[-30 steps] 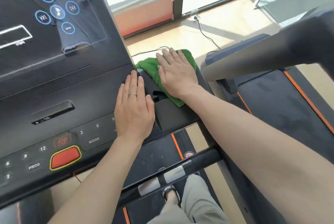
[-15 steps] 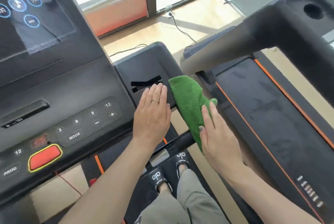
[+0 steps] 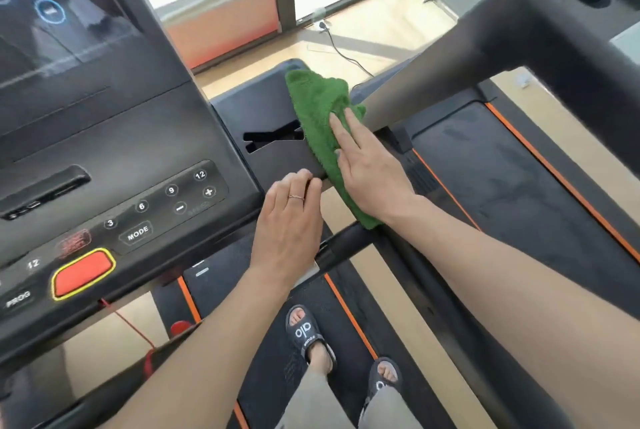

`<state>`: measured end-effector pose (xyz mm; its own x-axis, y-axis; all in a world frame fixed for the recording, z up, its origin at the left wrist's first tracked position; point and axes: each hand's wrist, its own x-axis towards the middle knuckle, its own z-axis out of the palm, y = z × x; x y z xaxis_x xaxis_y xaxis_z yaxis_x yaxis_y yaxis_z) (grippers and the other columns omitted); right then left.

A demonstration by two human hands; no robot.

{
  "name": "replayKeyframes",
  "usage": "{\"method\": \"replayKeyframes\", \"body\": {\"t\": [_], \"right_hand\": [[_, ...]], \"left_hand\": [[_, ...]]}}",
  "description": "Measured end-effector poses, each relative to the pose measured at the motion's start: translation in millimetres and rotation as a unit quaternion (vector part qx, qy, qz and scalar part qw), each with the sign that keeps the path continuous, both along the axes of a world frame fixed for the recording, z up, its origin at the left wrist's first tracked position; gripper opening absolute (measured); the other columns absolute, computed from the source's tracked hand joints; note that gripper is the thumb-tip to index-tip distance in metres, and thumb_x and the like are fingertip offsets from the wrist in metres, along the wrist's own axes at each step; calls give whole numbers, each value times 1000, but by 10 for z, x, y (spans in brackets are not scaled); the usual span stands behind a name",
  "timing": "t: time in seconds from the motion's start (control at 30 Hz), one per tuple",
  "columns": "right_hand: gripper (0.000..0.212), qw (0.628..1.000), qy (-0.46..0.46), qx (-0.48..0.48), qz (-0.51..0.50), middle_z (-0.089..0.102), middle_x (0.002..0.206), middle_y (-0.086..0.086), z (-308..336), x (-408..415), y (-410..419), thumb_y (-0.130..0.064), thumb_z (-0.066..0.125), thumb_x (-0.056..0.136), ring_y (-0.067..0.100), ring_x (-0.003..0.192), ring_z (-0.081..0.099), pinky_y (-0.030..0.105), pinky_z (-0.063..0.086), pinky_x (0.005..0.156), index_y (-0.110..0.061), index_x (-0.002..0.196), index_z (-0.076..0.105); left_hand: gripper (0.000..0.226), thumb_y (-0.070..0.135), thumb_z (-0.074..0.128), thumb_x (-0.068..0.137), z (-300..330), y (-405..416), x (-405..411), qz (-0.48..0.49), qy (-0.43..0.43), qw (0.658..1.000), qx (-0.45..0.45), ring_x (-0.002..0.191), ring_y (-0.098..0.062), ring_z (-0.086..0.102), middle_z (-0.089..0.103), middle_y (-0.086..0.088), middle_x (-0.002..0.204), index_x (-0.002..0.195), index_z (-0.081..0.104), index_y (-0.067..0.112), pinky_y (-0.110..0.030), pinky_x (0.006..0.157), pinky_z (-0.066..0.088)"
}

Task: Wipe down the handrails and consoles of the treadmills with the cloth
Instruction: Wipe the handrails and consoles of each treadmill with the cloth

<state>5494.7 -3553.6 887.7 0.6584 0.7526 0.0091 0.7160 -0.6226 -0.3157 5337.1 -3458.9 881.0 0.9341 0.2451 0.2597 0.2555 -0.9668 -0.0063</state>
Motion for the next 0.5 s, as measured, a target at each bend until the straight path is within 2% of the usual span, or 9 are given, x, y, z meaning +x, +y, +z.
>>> {"method": "replayKeyframes", "body": {"t": [0.1, 0.17, 0.27, 0.3, 0.37, 0.43, 0.5], "right_hand": [[55, 993, -85, -53, 57, 21, 166, 15, -29, -301, -499, -26, 28, 103, 39, 149, 27, 48, 29, 119, -11, 156, 35], [54, 983, -123, -84, 107, 19, 166, 13, -29, -466, -779, -23, 32, 102, 42, 150, 23, 51, 25, 120, -11, 154, 38], [50, 977, -137, -80, 146, 28, 164, 8, -14, -583, -1003, -21, 39, 99, 40, 150, 23, 51, 23, 122, -11, 147, 50], [49, 975, -139, -77, 154, 34, 162, 7, 2, -589, -1034, -22, 40, 99, 39, 150, 25, 50, 23, 122, -9, 144, 54], [48, 968, -143, -75, 192, 50, 152, 6, 54, -514, -979, -25, 37, 98, 37, 148, 32, 49, 25, 122, -7, 135, 62], [51, 953, -143, -94, 248, 64, 135, 5, 124, -351, -811, -32, 33, 99, 33, 145, 37, 48, 23, 123, -6, 122, 71], [62, 935, -144, -141, 291, 73, 114, 0, 177, -210, -586, -43, 26, 101, 27, 141, 40, 44, 16, 124, -8, 110, 77]], "left_hand": [[16, 16, 47, 97, -69, -173, -179, -1, 12, 1000, -25, 96, -31, 57, 60, -9, 105, 102, 61, 11, -41, 85, 43], [17, 21, 46, 99, -115, -194, -193, 28, 59, 997, -44, 79, -31, 57, 57, -6, 88, 90, 58, 15, -42, 67, 40], [8, 8, 62, 90, -61, -248, -194, 42, 140, 988, -56, 60, -33, 58, 55, -9, 78, 85, 56, 10, -34, 42, 34], [5, 5, 58, 91, -12, -297, -215, 55, 180, 979, -81, 64, -33, 60, 57, -10, 81, 91, 55, 9, -34, 42, 37], [19, 14, 30, 98, 22, -352, -236, 111, 193, 967, -124, 75, -35, 59, 61, -9, 91, 98, 49, 15, -37, 52, 39], [35, 30, 7, 92, -11, -389, -223, 173, 140, 962, -157, 72, -36, 56, 62, -6, 85, 87, 41, 21, -36, 56, 35], [42, 37, 2, 90, -32, -428, -213, 206, 89, 962, -153, 65, -36, 56, 58, -3, 73, 79, 39, 21, -35, 55, 34]]}}
